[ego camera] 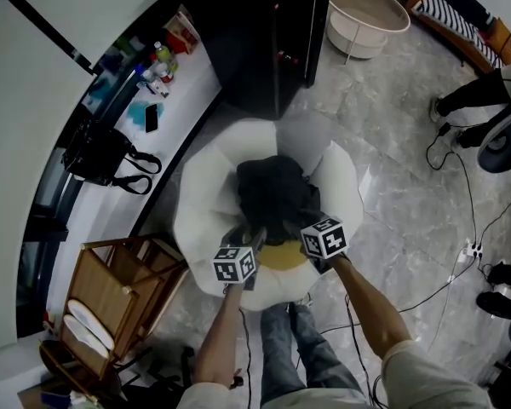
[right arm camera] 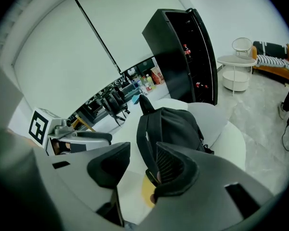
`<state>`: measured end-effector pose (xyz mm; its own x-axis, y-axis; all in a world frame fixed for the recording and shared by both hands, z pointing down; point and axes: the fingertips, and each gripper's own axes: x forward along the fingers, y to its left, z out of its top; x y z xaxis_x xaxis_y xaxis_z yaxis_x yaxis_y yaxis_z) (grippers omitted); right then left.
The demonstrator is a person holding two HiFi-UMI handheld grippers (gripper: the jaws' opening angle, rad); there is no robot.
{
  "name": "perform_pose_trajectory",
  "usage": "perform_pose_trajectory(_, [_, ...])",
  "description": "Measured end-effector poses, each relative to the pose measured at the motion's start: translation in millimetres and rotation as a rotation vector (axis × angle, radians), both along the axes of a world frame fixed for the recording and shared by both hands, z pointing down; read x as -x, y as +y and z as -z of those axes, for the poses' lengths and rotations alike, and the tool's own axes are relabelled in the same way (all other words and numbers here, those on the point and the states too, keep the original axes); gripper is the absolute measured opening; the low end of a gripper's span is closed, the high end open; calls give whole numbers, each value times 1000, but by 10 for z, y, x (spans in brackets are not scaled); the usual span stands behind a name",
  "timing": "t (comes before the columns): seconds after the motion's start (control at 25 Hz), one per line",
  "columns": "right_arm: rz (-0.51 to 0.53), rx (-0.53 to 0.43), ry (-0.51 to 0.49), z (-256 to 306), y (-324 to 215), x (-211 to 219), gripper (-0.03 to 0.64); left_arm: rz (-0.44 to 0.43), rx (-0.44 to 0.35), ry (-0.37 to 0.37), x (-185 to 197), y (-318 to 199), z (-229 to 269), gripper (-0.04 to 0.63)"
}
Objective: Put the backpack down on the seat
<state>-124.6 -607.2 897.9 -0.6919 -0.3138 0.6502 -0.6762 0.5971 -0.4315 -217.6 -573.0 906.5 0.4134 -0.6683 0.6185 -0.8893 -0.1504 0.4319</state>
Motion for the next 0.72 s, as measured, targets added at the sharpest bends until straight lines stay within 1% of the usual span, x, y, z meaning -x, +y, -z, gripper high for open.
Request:
perform_pose_trajectory(0.04, [0,-8,0,50,17,8,171,-21,-9,-32,-39,19,42,256])
perform_pose_trajectory(0.08, [-1,-18,-1,109,37,8,156,-43,-21,-68,-75,45,90,237])
perform_pose_trajectory(0.16, [-7,-41,-1,246,80,-7,122,-78,-47,-129,-140,111,205,168])
perform_pose_trajectory(0.2, [-12,-54,1,319,101,-23,110,-89,-60,-148,-168,146,274,134])
perform_pose_trajectory(0.28, [-27,-81,5,474,147,-69,69,-100,-87,-154,-228,224,423,70])
perform_pose_trajectory(0.32, [-37,-99,9,558,172,-96,54,-105,-101,-148,-261,265,504,64])
perform_pose_trajectory(0.36, [-45,-119,13,643,202,-118,42,-112,-116,-143,-296,303,590,43])
perform_pose_trajectory(0.56, [-41,-179,6,1018,475,-178,28,-161,-196,-138,-497,502,1047,32])
perform_pose_trajectory(0.72, [-63,-215,-18,1322,678,-245,28,-189,-248,-132,-623,670,1415,32])
